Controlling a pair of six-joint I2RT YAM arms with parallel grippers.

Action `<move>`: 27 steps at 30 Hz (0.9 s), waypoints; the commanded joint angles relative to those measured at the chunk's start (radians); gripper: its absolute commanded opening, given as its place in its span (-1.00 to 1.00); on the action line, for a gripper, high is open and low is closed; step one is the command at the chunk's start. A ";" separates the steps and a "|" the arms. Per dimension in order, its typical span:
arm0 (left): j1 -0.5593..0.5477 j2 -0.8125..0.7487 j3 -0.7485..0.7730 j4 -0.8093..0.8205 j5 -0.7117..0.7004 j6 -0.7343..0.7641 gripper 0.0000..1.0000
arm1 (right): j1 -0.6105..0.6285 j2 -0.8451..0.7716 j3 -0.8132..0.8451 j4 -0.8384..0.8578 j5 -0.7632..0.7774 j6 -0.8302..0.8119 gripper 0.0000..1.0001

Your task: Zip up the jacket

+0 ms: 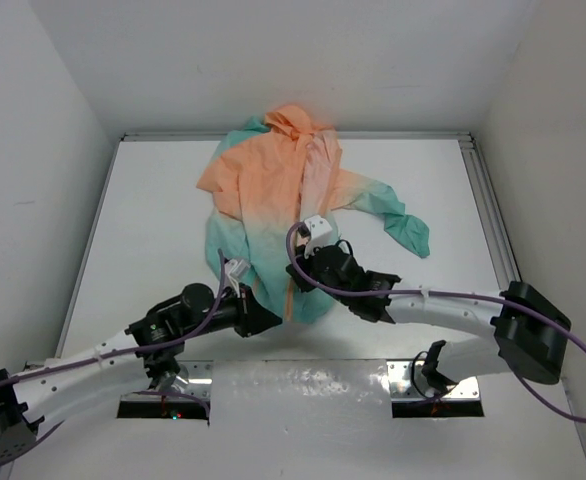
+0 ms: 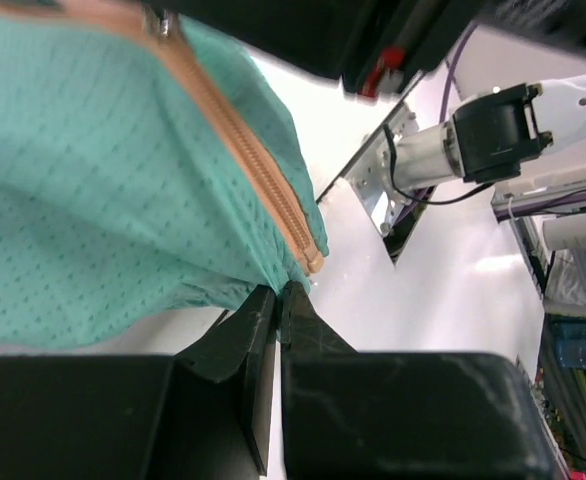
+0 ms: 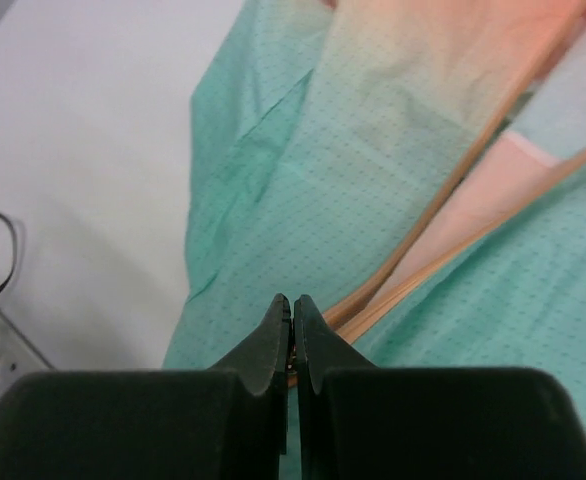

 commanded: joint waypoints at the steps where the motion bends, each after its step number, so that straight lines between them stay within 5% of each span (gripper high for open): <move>1: -0.019 -0.051 0.027 -0.081 0.081 0.017 -1.00 | -0.062 0.021 0.078 -0.020 0.213 -0.071 -1.00; 9: -0.019 -0.227 0.355 -0.421 -0.296 0.073 -1.00 | -0.137 0.015 0.244 -0.069 0.496 -0.209 -1.00; 13: -0.019 -0.355 0.542 -0.549 -0.552 0.047 -1.00 | -0.301 0.046 0.313 -0.095 0.523 -0.192 -1.00; 17: -0.019 -0.451 0.630 -0.688 -0.788 0.009 -1.00 | -0.445 0.099 0.415 -0.129 0.523 -0.180 -1.00; 27: -0.019 -0.614 0.705 -0.880 -1.074 -0.135 -1.00 | -0.703 0.265 0.688 -0.282 0.551 -0.171 -1.00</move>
